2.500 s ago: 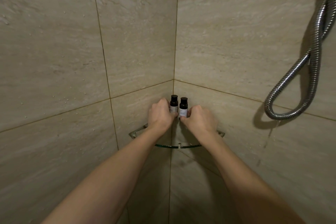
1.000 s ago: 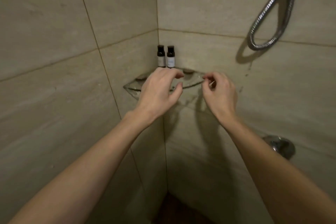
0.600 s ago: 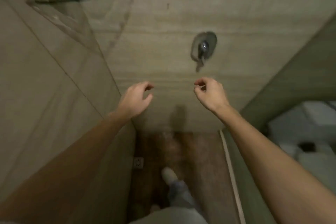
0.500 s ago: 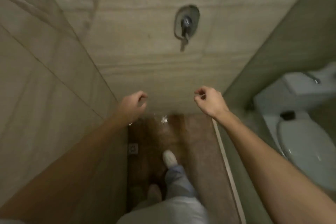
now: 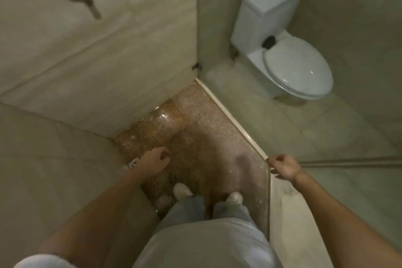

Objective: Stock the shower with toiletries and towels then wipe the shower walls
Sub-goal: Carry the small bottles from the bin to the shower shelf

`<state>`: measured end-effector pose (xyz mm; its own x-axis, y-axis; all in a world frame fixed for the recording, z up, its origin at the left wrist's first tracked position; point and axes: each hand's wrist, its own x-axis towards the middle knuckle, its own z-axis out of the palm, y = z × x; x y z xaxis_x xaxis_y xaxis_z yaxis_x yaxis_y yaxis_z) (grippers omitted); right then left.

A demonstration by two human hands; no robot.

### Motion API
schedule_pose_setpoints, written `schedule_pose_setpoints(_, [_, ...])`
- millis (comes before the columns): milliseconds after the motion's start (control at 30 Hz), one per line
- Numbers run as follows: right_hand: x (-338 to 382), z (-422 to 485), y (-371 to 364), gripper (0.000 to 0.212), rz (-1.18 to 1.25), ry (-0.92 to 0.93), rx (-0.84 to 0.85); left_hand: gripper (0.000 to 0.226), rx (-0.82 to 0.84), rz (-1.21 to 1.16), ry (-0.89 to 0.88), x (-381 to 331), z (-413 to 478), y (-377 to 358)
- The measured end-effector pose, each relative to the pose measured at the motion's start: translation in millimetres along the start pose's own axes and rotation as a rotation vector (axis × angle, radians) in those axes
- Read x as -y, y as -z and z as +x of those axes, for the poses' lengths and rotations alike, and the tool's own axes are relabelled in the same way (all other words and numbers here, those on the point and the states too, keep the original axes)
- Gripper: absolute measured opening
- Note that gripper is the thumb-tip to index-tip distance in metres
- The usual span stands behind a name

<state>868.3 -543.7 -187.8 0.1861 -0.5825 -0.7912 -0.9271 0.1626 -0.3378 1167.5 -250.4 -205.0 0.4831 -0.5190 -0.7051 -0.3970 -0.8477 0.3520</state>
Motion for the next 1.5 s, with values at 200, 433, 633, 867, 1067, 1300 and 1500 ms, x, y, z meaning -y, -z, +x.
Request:
schedule_pose_setpoints(200, [-112.1, -21.7, 25.7, 0.011, 0.233, -0.102, -0.033, 0.022, 0.126, 0.142, -0.016, -85.5, 15.8, -51.8])
schedule_pose_setpoints(433, [-211.5, -60.6, 52.4, 0.018, 0.748, -0.332, -0.095, 0.01, 0.236, 0.28, -0.126, -183.8, 30.0, -105.7])
schedule_pose_setpoints(633, [-279.9, -94.0, 48.7, 0.015, 0.825, -0.508, -0.297, 0.011, 0.359, 0.546, -0.437, -283.2, 45.3, -146.2])
schedule_pose_setpoints(867, [-297.9, -134.4, -28.4, 0.024, 1.129, -0.7, -0.39, 0.008, 0.54, 0.802, -0.676, -337.4, 113.3, -181.5])
schedule_pose_setpoints(1067, [-299.5, -167.7, -63.3, 0.014, 1.421, -0.841, -0.514, 0.015, 0.558, 0.881, -0.711, -407.9, 117.6, -214.0])
schedule_pose_setpoints(1300, [-322.2, -161.3, -78.0, 0.01, 1.461, -0.912, -0.592, 0.022, 0.604, 1.054, -0.727, -475.2, 129.1, -294.2])
schedule_pose_setpoints(1500, [-345.0, -147.0, -66.0, 0.007, 1.531, -0.897, -0.547, 0.014, 0.746, 1.114, -0.829, -547.6, 48.4, -352.1])
